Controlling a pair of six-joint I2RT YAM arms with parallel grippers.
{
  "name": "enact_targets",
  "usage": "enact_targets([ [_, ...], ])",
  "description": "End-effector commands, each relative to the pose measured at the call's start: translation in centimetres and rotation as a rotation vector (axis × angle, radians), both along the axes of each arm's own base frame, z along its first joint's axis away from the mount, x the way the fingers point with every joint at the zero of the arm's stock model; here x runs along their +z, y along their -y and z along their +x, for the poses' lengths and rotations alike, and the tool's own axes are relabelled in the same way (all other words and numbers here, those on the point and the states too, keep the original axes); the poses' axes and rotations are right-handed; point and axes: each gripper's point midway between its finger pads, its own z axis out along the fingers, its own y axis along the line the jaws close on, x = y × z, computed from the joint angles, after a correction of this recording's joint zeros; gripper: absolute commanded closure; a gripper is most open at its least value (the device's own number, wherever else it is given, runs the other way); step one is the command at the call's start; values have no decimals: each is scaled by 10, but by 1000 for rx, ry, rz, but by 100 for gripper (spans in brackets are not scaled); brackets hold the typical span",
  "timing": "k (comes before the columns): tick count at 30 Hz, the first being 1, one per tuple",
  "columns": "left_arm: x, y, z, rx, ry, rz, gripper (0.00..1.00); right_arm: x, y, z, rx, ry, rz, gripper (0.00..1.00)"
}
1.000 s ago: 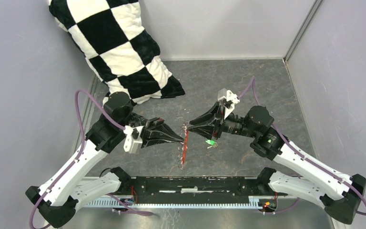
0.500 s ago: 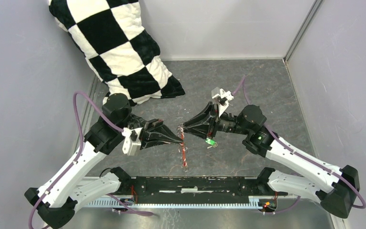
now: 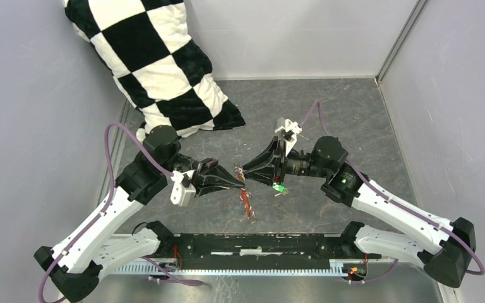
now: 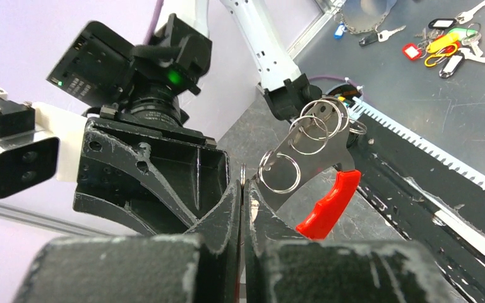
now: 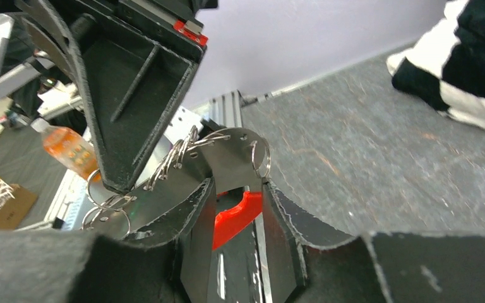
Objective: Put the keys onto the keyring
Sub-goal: Adjust the keyring.
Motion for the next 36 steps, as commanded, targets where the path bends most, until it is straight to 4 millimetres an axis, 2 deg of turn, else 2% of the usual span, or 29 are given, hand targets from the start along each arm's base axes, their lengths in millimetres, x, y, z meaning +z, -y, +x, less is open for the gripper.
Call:
enact_targets([
  [1, -9, -2, 2, 26, 48, 8, 98, 13, 13, 10, -76, 120, -87, 60],
  [6, -26, -3, 4, 91, -161, 111, 98, 16, 32, 11, -119, 220, -192, 50],
  [10, -13, 2, 16, 203, -418, 81, 98, 25, 35, 3, -77, 268, -198, 44],
  [13, -2, 3, 19, 226, -499, 25, 98, 31, 35, -3, -47, 292, -184, 42],
  [16, 2, 2, 20, 235, -516, 14, 98, 37, 34, -11, -7, 304, -163, 40],
  [21, 0, 2, 19, 230, -505, 9, 98, 35, 28, -25, 97, 282, -152, 40],
  [36, -24, 2, 23, 260, -516, 61, 98, 39, 19, -19, 110, 288, -146, 45],
])
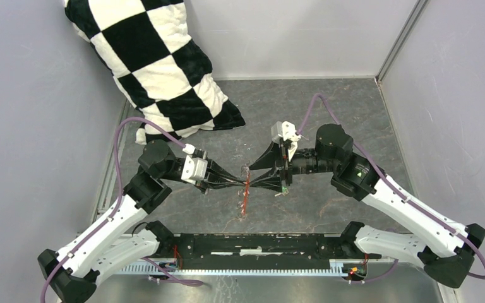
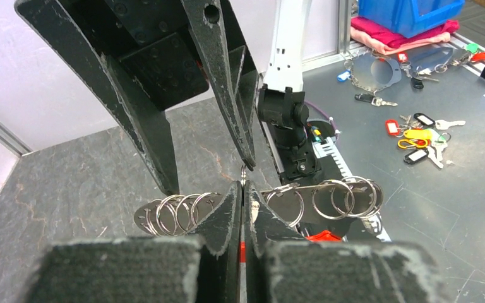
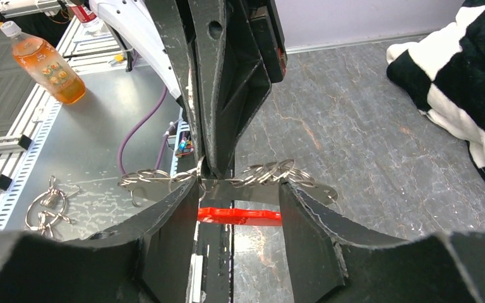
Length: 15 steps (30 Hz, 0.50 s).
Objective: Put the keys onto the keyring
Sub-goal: Adjust the keyring, then pick up the key from the center of the board.
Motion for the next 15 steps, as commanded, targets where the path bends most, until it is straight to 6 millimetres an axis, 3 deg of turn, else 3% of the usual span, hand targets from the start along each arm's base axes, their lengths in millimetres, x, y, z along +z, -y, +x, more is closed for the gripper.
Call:
enact_targets([
  [1, -4, -1, 2, 28, 11, -3, 98, 29, 1, 2, -8, 70, 48, 45],
  [5, -17, -2, 6, 52, -5, 14, 98, 0, 12, 29, -176, 63, -59, 39],
  [9, -41, -3, 13, 85, -25, 60, 98, -35, 37, 55, -352, 29, -129, 19],
  [11, -51, -5, 16, 92, -33, 81, 98, -51, 51, 62, -427, 19, -148, 2],
  [15, -64, -7, 14, 80, -35, 108, 98, -97, 88, 81, -649, 0, -240, 2],
])
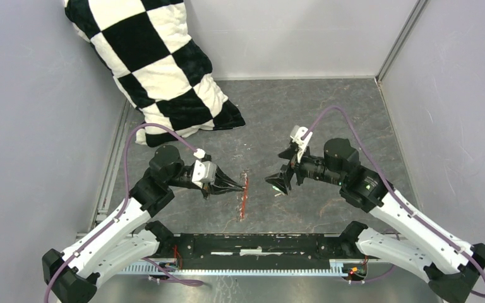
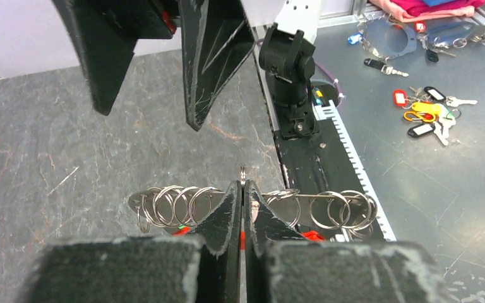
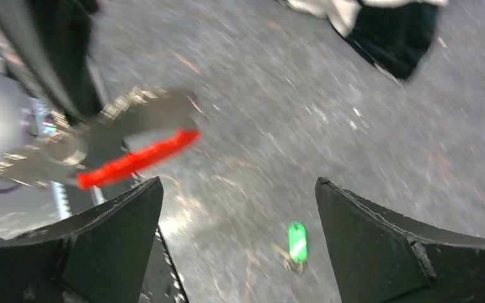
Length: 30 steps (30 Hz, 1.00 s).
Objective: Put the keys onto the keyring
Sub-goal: Pick up the key from the center of the board.
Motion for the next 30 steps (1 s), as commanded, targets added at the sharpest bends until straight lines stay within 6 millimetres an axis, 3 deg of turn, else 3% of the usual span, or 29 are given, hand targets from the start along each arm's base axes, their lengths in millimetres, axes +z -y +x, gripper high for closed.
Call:
enact_targets([
  [1, -8, -3, 4, 9, 57, 12, 98, -45, 46, 30, -304, 6, -98, 2],
  [5, -9, -4, 4, 8, 57, 14, 98, -105, 72, 35, -455, -53, -145, 2],
  [9, -10, -5, 4, 14, 56, 14, 98, -169, 78, 29, -481, -135, -191, 2],
  [12, -9, -5, 3, 12, 54, 12, 98, -201, 78, 25, -474, -166, -216, 13],
  [16, -10, -6, 2, 9, 50, 14, 98, -207, 75, 33, -476, -146, -232, 31],
  [22, -10, -5, 2, 7, 43, 12, 98, -204, 62, 37, -434, -127, -204, 34],
  [30, -8, -4, 3, 11, 44, 6, 98, -218, 55, 36, -415, -156, -221, 42],
])
